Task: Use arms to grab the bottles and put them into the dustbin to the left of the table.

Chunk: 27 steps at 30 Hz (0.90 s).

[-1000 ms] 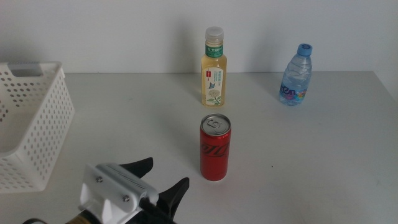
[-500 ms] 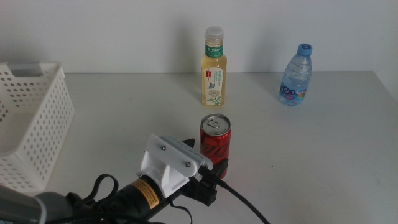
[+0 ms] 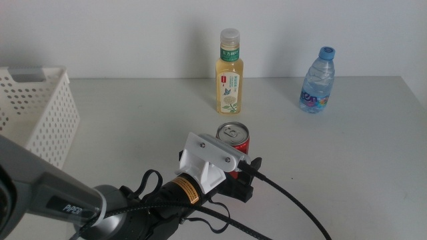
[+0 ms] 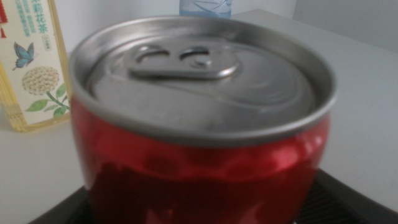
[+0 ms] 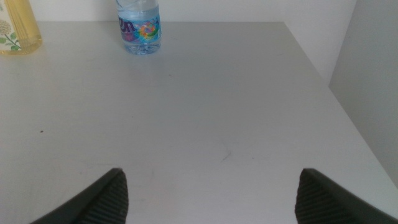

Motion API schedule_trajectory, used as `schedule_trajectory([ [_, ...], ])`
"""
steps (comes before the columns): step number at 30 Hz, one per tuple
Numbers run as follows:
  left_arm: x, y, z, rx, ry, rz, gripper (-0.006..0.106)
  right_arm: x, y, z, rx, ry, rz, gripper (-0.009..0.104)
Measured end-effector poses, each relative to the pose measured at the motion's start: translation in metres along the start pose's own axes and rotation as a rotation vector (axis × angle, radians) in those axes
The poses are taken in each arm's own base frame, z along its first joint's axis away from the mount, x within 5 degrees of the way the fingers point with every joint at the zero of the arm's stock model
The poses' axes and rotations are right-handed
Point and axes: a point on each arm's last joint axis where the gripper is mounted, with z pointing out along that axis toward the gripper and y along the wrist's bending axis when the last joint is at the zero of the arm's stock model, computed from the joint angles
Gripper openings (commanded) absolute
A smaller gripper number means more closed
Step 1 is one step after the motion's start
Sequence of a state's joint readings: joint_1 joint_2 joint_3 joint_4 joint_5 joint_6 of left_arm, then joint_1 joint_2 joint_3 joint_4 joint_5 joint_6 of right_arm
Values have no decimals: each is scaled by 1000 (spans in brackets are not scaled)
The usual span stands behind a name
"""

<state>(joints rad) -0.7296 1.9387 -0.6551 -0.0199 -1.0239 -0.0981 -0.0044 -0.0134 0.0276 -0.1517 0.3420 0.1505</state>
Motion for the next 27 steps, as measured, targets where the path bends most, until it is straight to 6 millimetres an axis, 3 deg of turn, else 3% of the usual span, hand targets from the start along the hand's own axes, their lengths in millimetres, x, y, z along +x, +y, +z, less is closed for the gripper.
schedule_trajectory([
  [6, 4, 0, 3, -2, 8, -15, 44, 0, 0, 0, 0, 0, 0, 94],
  [12, 2, 0, 1, -8, 49, -18, 15, 0, 0, 0, 0, 0, 0, 94],
  [15, -6, 0, -3, -16, 95, -22, 8, 0, 0, 0, 0, 0, 0, 94],
  [20, -27, -2, -17, -28, 197, -29, 7, 0, 0, 0, 0, 0, 0, 94],
  [23, -56, 3, -27, -53, 246, -38, 7, 0, 0, 0, 0, 0, 0, 94],
  [27, -100, 27, -37, -143, 351, -75, 7, 0, 0, 0, 0, 0, 0, 94],
])
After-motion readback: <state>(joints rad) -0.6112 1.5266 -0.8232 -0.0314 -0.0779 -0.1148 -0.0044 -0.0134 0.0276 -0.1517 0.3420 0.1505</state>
